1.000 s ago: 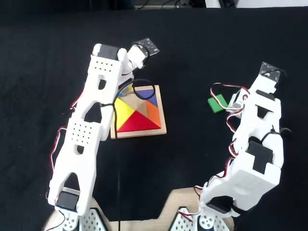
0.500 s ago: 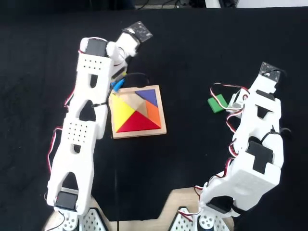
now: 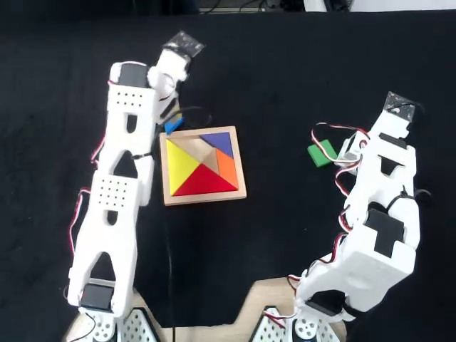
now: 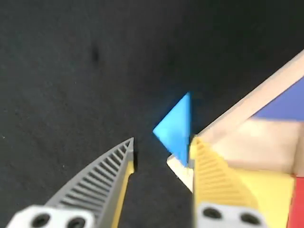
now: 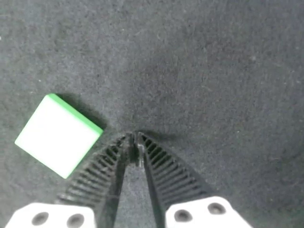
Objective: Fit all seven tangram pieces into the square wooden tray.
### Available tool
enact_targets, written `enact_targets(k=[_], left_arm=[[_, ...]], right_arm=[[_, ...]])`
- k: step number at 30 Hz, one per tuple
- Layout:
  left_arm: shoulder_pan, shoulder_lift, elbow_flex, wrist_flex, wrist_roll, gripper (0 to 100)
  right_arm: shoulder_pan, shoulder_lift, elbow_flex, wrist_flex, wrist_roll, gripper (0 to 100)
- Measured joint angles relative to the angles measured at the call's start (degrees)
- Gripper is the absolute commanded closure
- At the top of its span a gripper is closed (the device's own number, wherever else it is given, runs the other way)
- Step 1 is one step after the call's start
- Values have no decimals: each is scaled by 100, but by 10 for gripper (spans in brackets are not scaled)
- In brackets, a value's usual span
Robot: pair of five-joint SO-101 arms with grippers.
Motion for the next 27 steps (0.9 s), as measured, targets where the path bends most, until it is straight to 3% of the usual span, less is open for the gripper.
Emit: enact_targets(k=[5,9,16,23,27], left_arm=[[53,246,-88,53,-624,784],[53,396,-88,53,-695,784],[53,422,-88,-325,325,783],[114,422,-26,-404,308,785],[114,422,589,-844,343,787]], right_arm=[[0,0,0,0,0,987],[0,0,0,0,0,987],[0,0,0,0,0,987],[0,0,0,0,0,987],[0,0,0,0,0,987]])
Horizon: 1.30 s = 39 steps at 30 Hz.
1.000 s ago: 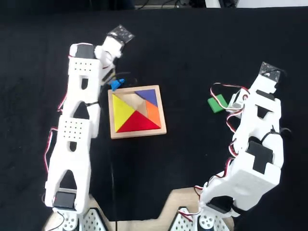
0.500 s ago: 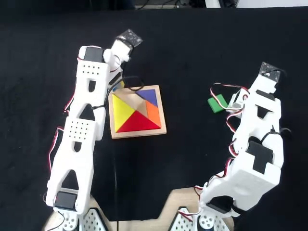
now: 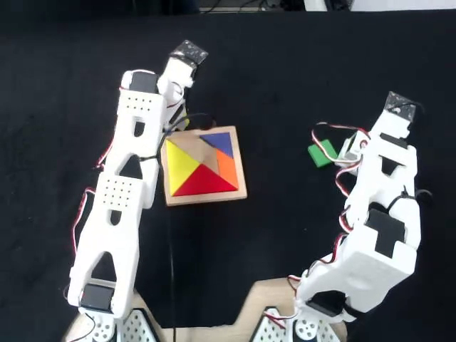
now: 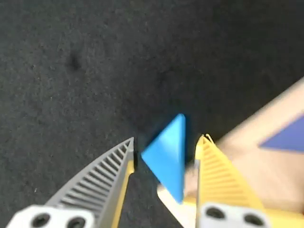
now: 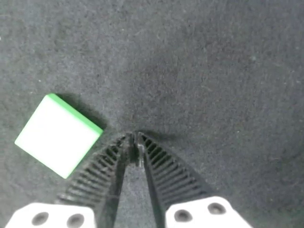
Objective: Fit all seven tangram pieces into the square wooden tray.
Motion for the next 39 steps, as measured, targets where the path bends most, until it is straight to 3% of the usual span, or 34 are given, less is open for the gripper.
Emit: enact_targets(k=[25,30,39], left_arm=[[-97,-158,976,-378,-114,791],[-97,-158,1011,-378,-176,853],[-70,-176,1011,70,-941,923]], right_arm=[[0,0,0,0,0,987],[0,0,0,0,0,987],[0,0,0,0,0,987]])
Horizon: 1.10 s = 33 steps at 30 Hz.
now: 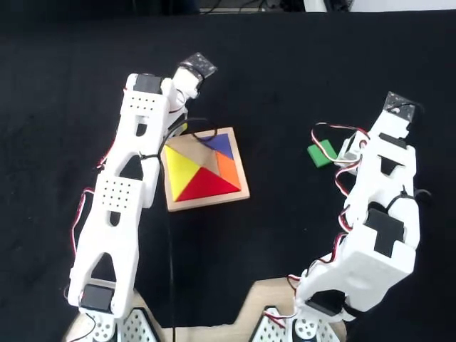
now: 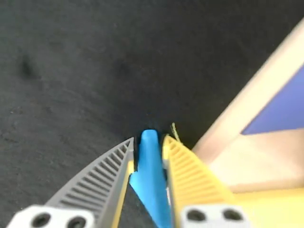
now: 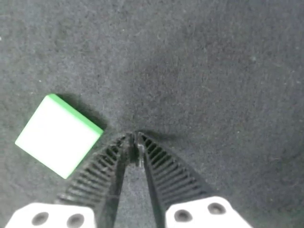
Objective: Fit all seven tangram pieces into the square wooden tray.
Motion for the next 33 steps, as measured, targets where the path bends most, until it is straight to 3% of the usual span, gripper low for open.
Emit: enact_targets(k=[7,14,22,33], left_arm=[[-9,105,-580,782,-211,971],[-193,132,-870,976,-176,971],[-193,-545,-914,993,677,972],[738,-3411,1758,1002,2374,971]], right_arm=[[0,0,0,0,0,987],[0,0,0,0,0,987],[0,0,0,0,0,987],[0,0,0,0,0,987]])
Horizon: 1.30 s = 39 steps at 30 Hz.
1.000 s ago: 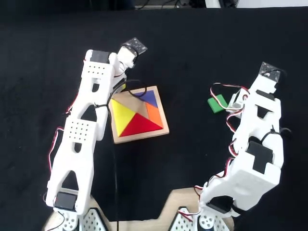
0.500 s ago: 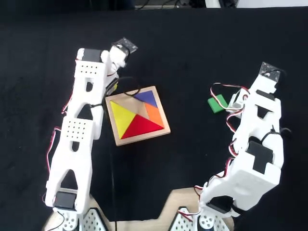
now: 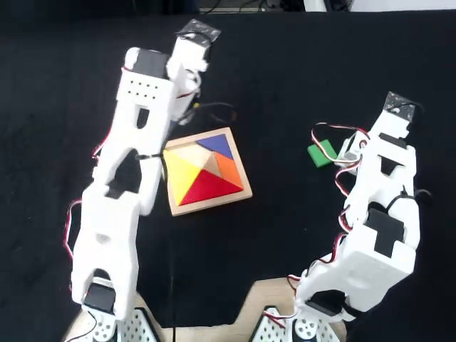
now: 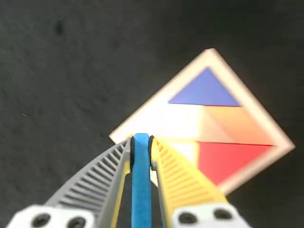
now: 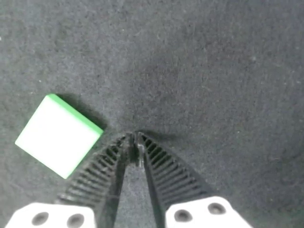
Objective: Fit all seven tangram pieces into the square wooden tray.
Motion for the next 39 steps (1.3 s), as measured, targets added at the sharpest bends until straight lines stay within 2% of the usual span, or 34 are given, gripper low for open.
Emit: enact_targets(k=[6,10,14,17,22,27,39], left_arm=[[598,-826,325,18,862,971],[756,-879,642,-18,1204,971],[774,-624,1319,-422,1415,970],[774,-308,1767,-747,1477,970],[607,53,1837,-1064,1556,970],[404,387,1837,-1222,1741,970],[413,598,1837,-1486,1793,970]], right_arm=[[0,0,0,0,0,987],[0,0,0,0,0,987],[0,0,0,0,0,987],[0,0,0,0,0,987],[0,0,0,0,0,987],[0,0,0,0,0,987],[0,0,0,0,0,987]])
